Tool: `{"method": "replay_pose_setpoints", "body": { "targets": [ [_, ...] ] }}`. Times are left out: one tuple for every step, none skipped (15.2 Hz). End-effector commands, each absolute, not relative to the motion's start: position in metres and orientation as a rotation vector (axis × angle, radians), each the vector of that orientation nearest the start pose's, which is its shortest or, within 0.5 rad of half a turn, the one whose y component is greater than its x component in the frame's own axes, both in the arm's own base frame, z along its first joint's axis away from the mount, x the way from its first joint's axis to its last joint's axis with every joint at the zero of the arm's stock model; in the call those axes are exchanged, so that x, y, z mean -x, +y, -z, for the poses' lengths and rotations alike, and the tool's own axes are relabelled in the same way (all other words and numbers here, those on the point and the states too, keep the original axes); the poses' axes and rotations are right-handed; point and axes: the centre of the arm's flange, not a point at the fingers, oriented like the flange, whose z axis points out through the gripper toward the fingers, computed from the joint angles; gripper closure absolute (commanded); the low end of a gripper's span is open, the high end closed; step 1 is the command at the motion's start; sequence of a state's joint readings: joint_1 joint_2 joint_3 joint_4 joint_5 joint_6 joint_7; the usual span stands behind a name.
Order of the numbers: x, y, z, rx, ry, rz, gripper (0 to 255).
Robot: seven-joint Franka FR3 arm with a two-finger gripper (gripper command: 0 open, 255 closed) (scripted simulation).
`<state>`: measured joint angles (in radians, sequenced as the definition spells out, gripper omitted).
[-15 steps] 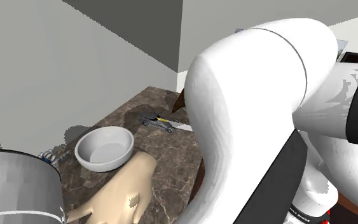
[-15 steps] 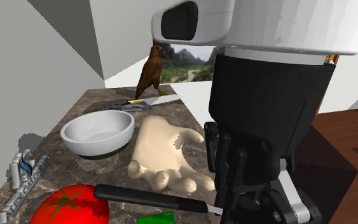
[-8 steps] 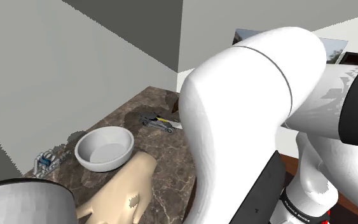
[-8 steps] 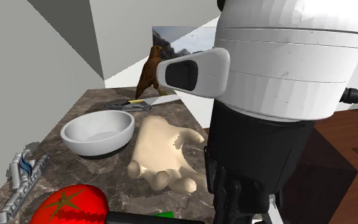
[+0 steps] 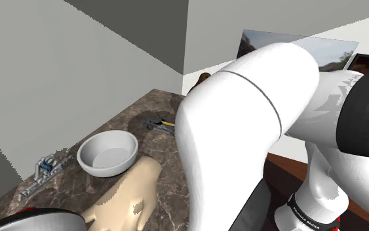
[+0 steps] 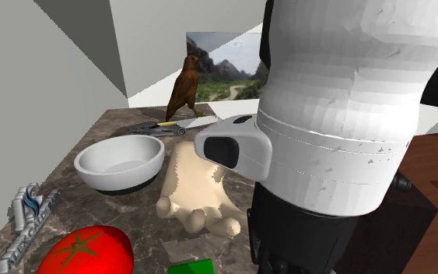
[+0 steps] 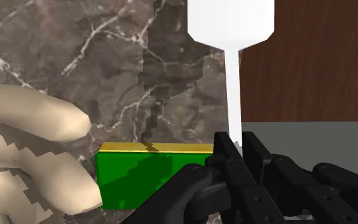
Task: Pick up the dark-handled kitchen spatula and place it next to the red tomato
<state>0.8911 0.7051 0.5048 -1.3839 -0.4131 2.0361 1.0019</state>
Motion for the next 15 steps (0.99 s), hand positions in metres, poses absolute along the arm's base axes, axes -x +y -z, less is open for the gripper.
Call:
{"method": "replay_pose_setpoints", "body": {
  "targets": [
    [-0.225,0.693,-0.323,3.04,-0.721,0.101,255],
    [-0.225,0.693,-0.318,3.04,-0.721,0.101,255],
    [-0.225,0.693,-0.313,3.04,-0.721,0.101,255],
    [-0.225,0.693,-0.307,3.04,-0.721,0.101,255],
    [-0.225,0.693,-0.302,3.04,-0.721,0.101,255],
    [-0.225,0.693,-0.297,3.04,-0.721,0.101,255],
    [-0.225,0.693,-0.291,3.04,-0.721,0.101,255],
    [-0.225,0.693,-0.286,3.04,-0.721,0.101,255],
    [-0.225,0.693,-0.281,3.04,-0.721,0.101,255],
    [-0.225,0.693,-0.276,3.04,-0.721,0.101,255],
    [-0.225,0.693,-0.27,3.04,-0.721,0.101,255],
    [-0.225,0.693,-0.27,3.04,-0.721,0.101,255],
    [-0.225,0.693,-0.27,3.04,-0.721,0.101,255],
    [-0.225,0.693,-0.27,3.04,-0.721,0.101,255],
    [-0.225,0.693,-0.27,3.04,-0.721,0.101,255]
  ]
}}
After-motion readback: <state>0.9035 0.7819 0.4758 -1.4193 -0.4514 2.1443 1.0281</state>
